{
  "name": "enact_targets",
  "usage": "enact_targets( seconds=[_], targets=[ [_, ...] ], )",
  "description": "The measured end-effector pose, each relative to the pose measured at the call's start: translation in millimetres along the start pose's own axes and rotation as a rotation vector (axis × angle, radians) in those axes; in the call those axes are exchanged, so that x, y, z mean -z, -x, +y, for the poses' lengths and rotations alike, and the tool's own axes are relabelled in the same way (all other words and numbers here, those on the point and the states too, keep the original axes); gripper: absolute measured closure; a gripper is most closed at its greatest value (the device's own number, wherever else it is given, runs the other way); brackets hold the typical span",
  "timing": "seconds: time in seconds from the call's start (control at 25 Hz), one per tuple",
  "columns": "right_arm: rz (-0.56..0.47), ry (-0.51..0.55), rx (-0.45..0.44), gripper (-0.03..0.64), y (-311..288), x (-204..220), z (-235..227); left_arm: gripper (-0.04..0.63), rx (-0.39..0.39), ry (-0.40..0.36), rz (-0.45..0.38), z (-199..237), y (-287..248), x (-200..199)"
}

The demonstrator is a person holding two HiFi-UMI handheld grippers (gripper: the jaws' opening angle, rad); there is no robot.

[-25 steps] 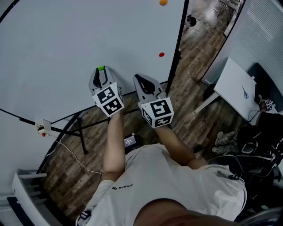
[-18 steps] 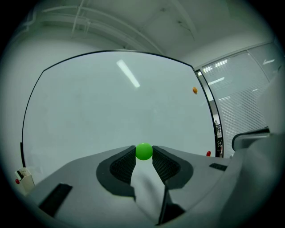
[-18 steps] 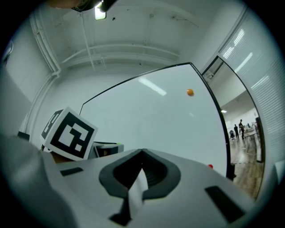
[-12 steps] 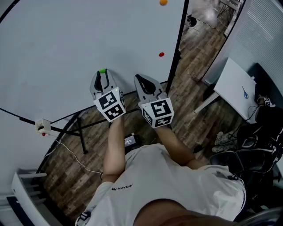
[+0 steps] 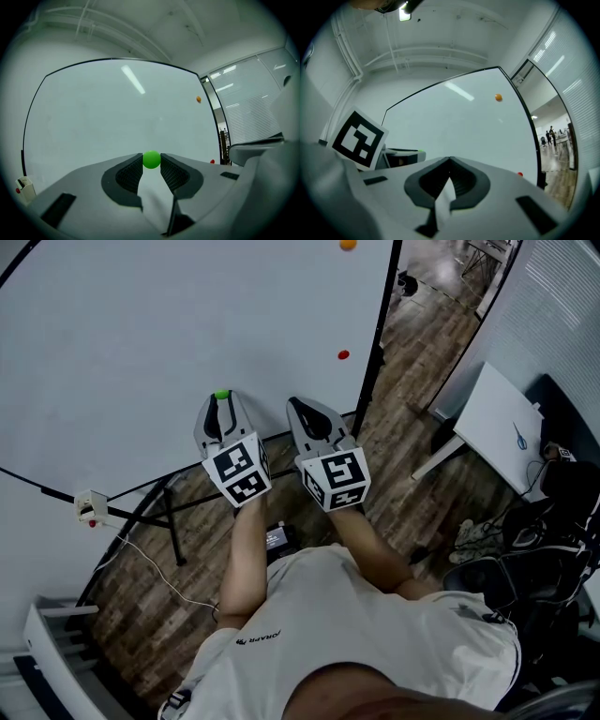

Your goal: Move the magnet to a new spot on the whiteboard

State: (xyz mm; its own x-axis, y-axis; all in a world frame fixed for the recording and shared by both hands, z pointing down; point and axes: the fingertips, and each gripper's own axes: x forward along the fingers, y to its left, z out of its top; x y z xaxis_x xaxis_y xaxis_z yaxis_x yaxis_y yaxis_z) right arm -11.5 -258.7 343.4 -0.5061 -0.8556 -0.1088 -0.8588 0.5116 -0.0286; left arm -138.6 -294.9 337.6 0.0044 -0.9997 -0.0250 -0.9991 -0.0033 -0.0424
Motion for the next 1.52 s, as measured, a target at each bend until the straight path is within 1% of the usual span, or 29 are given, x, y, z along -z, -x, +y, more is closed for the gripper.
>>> enact_targets(
  seconds=[0.32, 0.56, 1.04, 1.52],
  targets=[
    [-0.007, 0.001, -0.003, 0.603, 3, -2, 1, 0.477, 0.012, 0.007, -0.019, -8, 12, -5],
    [-0.006, -0.001, -0.002, 0.603, 3, 0, 7, 0.477, 0.016, 0.01, -0.024, -3, 21, -5],
    [-0.009, -0.006, 0.002, 0.603, 3, -1, 9, 0.477, 0.043, 0.004, -0.049, -10, 35, -10],
    [-0.004, -0.007, 0.003, 0.603, 0, 2, 13, 0.477, 0.065, 0.011, -0.049, -14, 47, -4]
  ],
)
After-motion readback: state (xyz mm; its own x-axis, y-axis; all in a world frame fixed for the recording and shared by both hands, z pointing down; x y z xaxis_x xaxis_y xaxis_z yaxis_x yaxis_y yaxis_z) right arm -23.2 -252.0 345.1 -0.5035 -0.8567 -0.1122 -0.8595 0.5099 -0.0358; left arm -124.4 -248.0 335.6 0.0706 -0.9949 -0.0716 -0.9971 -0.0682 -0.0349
